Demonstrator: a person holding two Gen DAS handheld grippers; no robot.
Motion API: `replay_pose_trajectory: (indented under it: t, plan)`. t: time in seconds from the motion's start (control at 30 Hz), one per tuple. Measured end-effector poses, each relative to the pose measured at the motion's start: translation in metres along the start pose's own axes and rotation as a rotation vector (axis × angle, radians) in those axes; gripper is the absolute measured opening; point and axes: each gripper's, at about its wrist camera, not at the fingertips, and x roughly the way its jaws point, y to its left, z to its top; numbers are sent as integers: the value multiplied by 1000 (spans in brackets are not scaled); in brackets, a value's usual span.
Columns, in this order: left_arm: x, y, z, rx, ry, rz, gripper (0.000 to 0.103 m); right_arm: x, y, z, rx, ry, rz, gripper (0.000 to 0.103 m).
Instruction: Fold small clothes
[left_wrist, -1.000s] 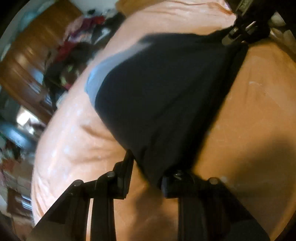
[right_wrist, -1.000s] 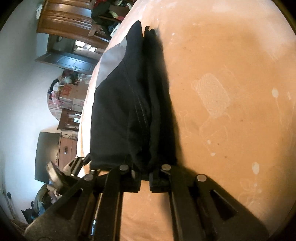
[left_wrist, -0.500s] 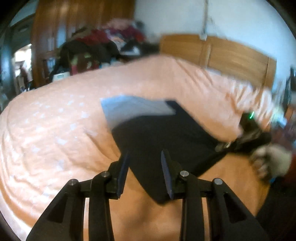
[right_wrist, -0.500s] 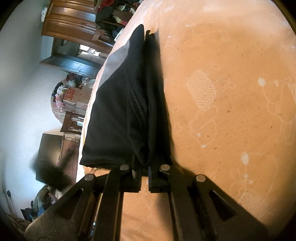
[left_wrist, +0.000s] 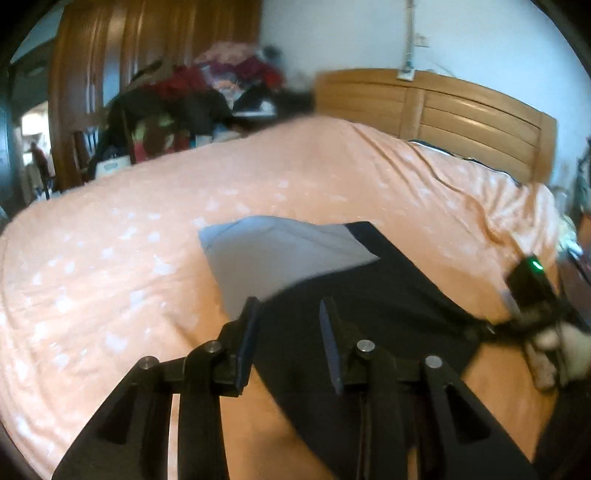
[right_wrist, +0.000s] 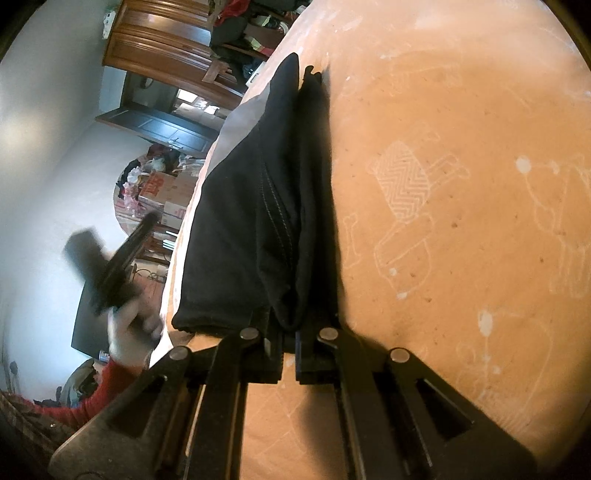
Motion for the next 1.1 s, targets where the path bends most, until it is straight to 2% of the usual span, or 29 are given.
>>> replay_pose_trajectory:
  t: [0.03, 0.07, 0.13, 0.17, 0.33, 0.4, 0.5, 0.57, 0.6, 0.63, 0.67, 0.7, 0.77, 0.83, 0.93, 1.0, 1.03, 1.1]
  plan:
    - [24, 3, 3, -1, 22, -1, 33, 0, 0, 0, -1, 0, 3, 0]
    - [52, 7, 1, -1, 73, 4, 37, 0, 0, 0, -2, -2, 9, 0]
    - [112, 10, -22, 16, 246, 45, 40, 0, -3, 1, -3, -5, 18, 0]
    - [130, 15, -29, 2, 266, 26, 40, 0, -3, 1, -4, -7, 19, 0]
    - [118, 19, -15, -22, 266, -6, 36, -2, -5, 0, -5, -9, 31, 0]
    - [94, 14, -15, -34, 232, -26, 33, -2, -4, -1, -6, -10, 31, 0]
    - [32, -2, -27, -58, 129, -110, 33, -3, -4, -2, -10, -12, 32, 0]
    - [5, -17, -48, -44, 131, -155, 33, -3, -4, -2, -10, -12, 34, 0]
    - [3, -28, -65, -14, 169, -172, 33, -3, -4, -2, -11, -13, 39, 0]
    - [10, -44, -92, 52, 245, -156, 33, -3, -3, -2, -17, -9, 40, 0]
    - [12, -48, -107, 84, 253, -126, 33, -3, -3, -2, -20, -12, 34, 0]
    - [8, -51, -107, 97, 224, -108, 33, -4, -3, -1, -16, -14, 36, 0]
    - [6, -47, -90, 73, 254, -121, 33, -5, -3, 0, -18, -17, 32, 0]
    - [-4, -46, -77, 25, 234, -162, 32, -5, -2, -1, -23, -19, 31, 0]
    - [-19, -47, -42, 35, 130, -174, 32, -5, -1, -2, -31, -23, 32, 0]
    - [-9, -36, -9, 43, 65, -129, 34, -6, -1, -3, -35, -25, 33, 0]
    - [5, -26, 11, 46, 43, -77, 34, -6, -1, -3, -36, -26, 34, 0]
    - [30, -3, 37, 9, 34, -40, 34, -6, -1, -3, -37, -26, 37, 1]
